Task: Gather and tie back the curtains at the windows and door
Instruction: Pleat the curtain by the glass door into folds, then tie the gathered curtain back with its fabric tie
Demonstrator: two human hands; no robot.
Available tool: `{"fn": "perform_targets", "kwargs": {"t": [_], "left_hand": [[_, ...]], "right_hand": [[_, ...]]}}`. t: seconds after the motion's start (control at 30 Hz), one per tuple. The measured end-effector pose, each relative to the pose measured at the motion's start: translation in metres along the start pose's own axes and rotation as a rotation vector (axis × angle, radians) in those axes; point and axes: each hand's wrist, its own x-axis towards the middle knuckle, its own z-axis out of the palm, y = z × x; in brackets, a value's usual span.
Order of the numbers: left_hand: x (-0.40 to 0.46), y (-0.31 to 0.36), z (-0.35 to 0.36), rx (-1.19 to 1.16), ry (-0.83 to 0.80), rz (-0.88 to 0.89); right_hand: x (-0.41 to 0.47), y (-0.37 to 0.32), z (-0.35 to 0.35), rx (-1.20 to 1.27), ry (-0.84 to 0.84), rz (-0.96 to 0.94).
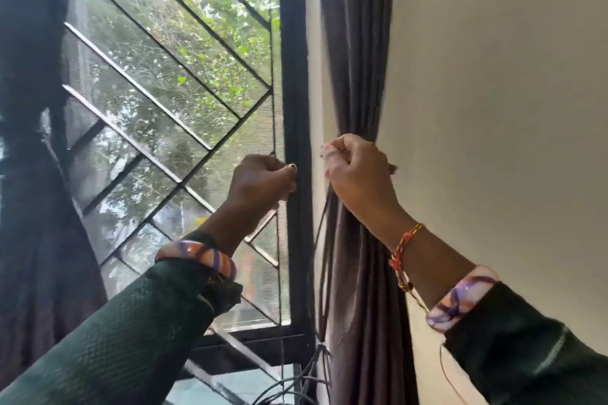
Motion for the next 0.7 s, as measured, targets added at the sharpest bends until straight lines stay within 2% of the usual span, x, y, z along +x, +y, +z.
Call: {"fn": "perform_targets", "kwargs": {"t": [0.13,0.2,0.33,0.7], "left_hand": [[-0.015,-0.023,-0.058,0.096,0.033,-0.121],[-0.028,-0.034,-0.097,0.165,0.086,-0.182],[-0.058,-0.046,-0.19,0.236,0.228,-0.256],[-0.182,-0.032,-0.455,0.408,0.599,-0.466]], "right_hand": [[-0.012,-0.031,0.058,0.38,-0.283,0.243],[-0.029,-0.057,0.089,0.489,-0.431,0.323],[-0.065,-0.119,0.155,0.636,-0.661,0.348],[-0.182,-0.352,0.3,0.87,-1.053,0.257]]}}
